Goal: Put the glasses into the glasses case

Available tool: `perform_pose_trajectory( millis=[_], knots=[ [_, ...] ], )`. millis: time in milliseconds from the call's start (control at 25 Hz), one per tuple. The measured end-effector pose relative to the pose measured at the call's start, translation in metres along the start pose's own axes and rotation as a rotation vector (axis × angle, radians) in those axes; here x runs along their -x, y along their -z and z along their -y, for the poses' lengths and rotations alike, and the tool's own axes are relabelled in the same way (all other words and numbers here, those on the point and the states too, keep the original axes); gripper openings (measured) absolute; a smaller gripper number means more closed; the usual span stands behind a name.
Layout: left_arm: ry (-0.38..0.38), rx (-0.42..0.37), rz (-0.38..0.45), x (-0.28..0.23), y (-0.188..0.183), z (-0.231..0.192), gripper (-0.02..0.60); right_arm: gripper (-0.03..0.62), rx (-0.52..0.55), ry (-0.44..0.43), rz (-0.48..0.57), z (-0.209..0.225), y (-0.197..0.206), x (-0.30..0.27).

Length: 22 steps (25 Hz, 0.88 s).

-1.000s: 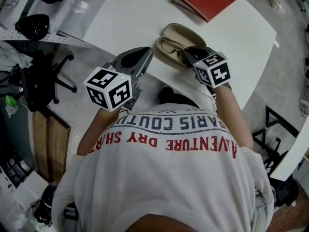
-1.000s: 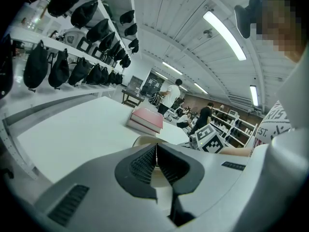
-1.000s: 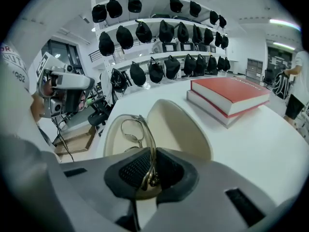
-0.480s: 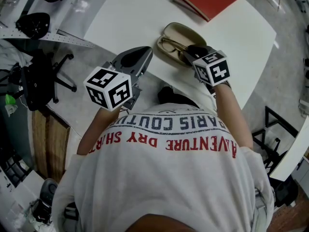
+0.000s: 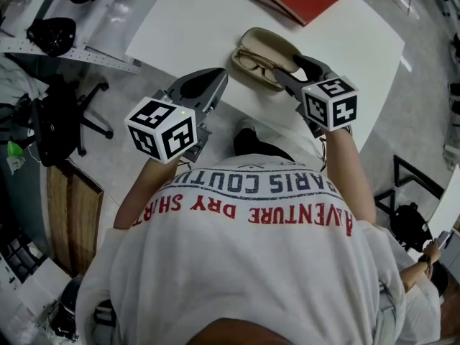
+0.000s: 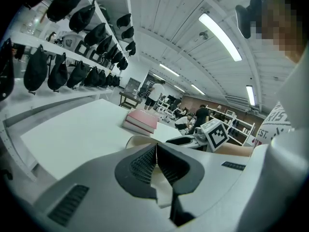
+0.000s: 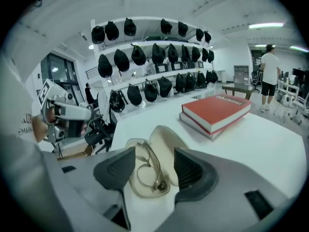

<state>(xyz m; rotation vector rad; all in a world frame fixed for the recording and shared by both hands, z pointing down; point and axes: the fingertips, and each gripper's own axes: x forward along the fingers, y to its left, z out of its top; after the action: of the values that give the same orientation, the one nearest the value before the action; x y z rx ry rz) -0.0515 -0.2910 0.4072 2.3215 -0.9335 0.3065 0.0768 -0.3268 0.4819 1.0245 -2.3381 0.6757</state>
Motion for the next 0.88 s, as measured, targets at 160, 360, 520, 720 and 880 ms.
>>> perform_pose_trajectory(
  millis=[160, 360, 520, 720, 880],
  knots=[
    [0.019, -0.018, 0.011, 0.008, 0.0, 0.016, 0.029, 0.235, 0.014, 0.004, 0.141, -0.017, -0.023, 0.037],
    [0.055, -0.047, 0.037, 0.016, 0.0, 0.041, 0.029, 0.146, 0.064, -0.022, 0.289, -0.05, -0.039, 0.086],
    [0.083, -0.06, 0.048, 0.028, 0.002, 0.063, 0.029, 0.087, 0.084, -0.041, 0.349, -0.077, -0.041, 0.117],
    [0.116, -0.081, 0.067, 0.038, 0.003, 0.083, 0.029, 0.033, 0.109, -0.09, 0.38, -0.103, -0.036, 0.136],
    [0.134, -0.097, 0.073, 0.043, 0.005, 0.098, 0.029, 0.026, 0.093, -0.144, 0.401, -0.121, -0.032, 0.147]
  ],
)
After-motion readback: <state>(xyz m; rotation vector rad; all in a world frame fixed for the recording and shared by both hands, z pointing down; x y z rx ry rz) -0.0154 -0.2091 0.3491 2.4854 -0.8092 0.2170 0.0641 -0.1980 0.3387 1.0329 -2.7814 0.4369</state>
